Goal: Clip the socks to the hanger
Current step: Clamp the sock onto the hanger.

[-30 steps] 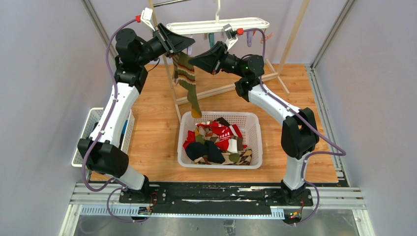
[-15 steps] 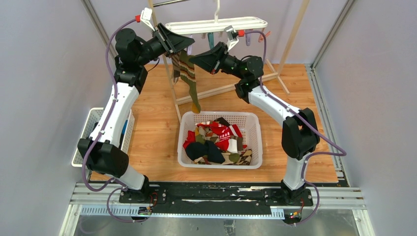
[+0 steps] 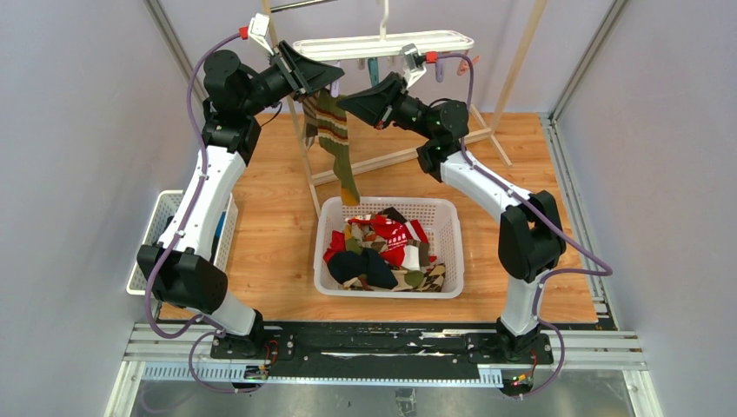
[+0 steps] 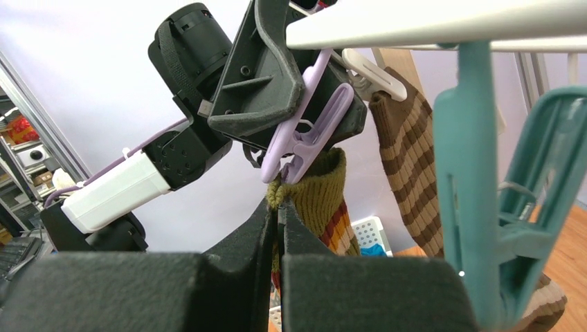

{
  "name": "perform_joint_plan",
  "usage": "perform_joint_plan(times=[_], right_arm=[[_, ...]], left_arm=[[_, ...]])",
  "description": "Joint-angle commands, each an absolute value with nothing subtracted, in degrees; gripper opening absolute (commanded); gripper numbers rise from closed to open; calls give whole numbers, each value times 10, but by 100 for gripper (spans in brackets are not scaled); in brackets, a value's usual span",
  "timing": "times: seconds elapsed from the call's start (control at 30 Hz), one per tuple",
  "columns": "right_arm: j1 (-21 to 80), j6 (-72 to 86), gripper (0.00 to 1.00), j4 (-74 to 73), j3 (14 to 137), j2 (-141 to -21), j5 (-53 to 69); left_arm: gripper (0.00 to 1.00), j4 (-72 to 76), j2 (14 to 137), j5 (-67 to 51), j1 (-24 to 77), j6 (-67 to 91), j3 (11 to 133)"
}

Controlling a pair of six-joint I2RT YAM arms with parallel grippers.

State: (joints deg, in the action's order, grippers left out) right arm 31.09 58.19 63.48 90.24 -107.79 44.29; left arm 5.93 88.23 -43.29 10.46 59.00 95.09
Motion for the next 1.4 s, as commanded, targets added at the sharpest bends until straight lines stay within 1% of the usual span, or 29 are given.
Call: perform_joint_plan(times=[0.0, 0.47, 0.67, 1.03, 1.37], right_arm=[[294, 622, 0, 686, 897, -1076, 429], [293, 639, 0, 699, 902, -1082, 407], [297, 624, 0, 665, 911, -1081, 400], [288, 607, 0, 664, 871, -1046, 353], [290, 621, 0, 678, 873, -1047, 358]], left_arm=[[0, 73, 878, -475, 106, 598, 949], [0, 74, 878, -475, 106, 599, 951], [0, 77, 878, -475, 106, 599, 949], [0, 76, 876, -476, 106, 599, 951], [0, 77, 878, -475, 106, 595, 948]])
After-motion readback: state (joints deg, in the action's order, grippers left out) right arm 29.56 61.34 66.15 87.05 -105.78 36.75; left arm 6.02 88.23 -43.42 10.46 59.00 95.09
